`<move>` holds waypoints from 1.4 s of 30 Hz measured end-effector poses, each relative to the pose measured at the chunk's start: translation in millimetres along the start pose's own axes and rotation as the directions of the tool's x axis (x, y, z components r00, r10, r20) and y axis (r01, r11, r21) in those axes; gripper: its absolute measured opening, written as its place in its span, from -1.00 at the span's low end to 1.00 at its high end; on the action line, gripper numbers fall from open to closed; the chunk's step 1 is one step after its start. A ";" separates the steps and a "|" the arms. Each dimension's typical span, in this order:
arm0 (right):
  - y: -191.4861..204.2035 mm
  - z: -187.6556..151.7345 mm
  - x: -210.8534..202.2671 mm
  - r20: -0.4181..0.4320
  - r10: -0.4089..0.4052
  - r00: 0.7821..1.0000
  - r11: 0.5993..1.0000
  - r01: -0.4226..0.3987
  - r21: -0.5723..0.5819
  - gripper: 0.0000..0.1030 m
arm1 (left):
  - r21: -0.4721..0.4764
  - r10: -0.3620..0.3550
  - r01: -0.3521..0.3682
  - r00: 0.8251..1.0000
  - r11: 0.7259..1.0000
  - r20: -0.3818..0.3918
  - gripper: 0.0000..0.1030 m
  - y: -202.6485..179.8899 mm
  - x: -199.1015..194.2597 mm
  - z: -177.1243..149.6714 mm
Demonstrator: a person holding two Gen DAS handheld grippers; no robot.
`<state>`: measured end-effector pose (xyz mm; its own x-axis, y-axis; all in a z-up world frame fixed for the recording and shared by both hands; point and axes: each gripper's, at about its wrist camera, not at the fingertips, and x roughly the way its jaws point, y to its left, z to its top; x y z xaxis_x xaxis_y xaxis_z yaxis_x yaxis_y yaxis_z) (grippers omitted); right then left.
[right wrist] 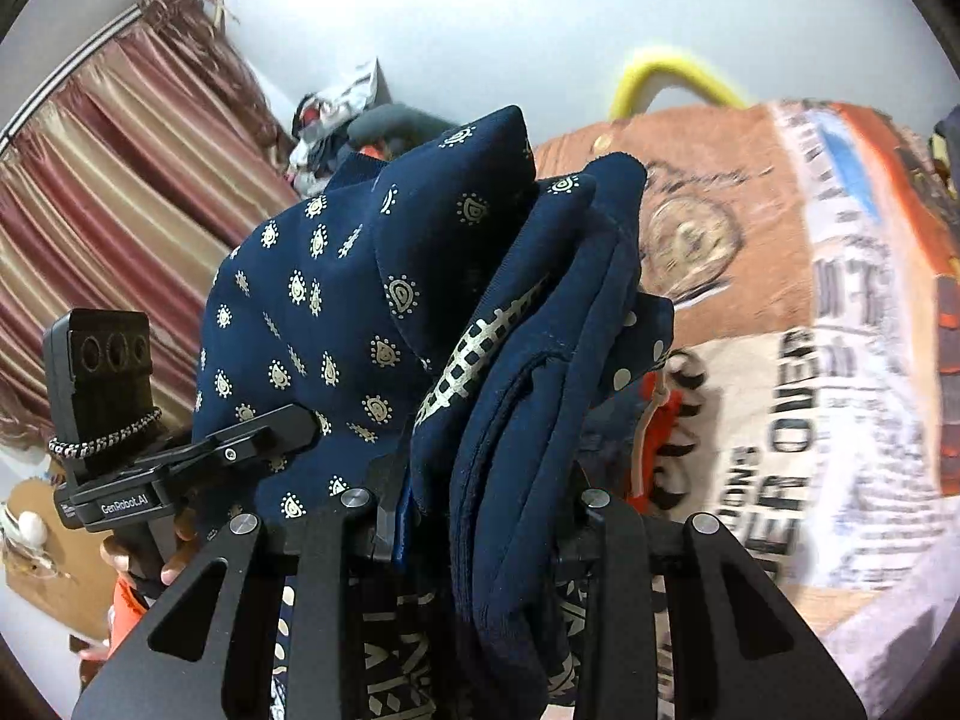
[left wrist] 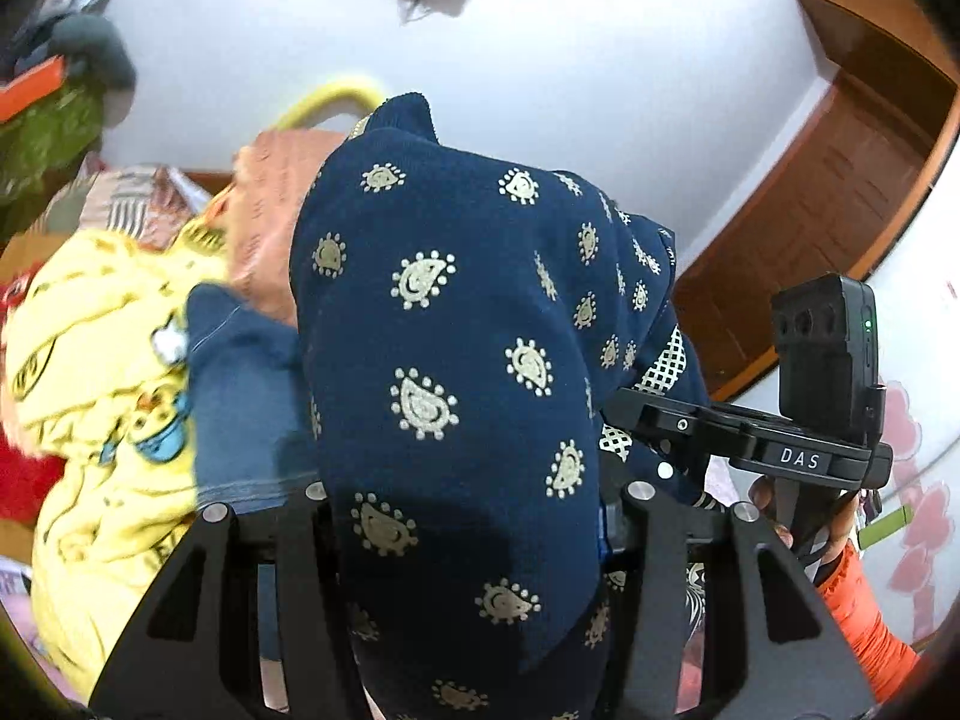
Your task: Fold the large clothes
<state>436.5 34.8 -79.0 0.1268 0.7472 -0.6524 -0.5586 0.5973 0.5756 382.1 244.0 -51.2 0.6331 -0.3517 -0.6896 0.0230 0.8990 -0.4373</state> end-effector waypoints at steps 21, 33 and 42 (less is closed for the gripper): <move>-46.9 -7.2 114.7 -0.179 -0.063 0.982 0.997 0.070 0.031 -0.30 | -0.211 -0.025 -0.007 0.989 0.977 -0.147 0.28 133.7 91.8 -34.2; 25.4 -19.1 47.5 0.062 -0.257 0.964 0.924 0.264 -0.276 -0.28 | 0.018 0.268 -0.268 0.963 0.963 -0.014 0.29 83.4 35.6 -33.6; 45.7 -49.0 84.9 0.071 -0.381 0.922 0.817 0.371 -0.441 -0.03 | 0.175 0.396 -0.405 0.914 0.897 0.084 0.58 54.9 15.9 -63.6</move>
<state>381.7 111.2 -132.2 0.3874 0.4823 -0.7857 -0.7708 0.6370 0.0110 344.2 271.2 -122.9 0.6529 0.0568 -0.7553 -0.1002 0.9949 -0.0118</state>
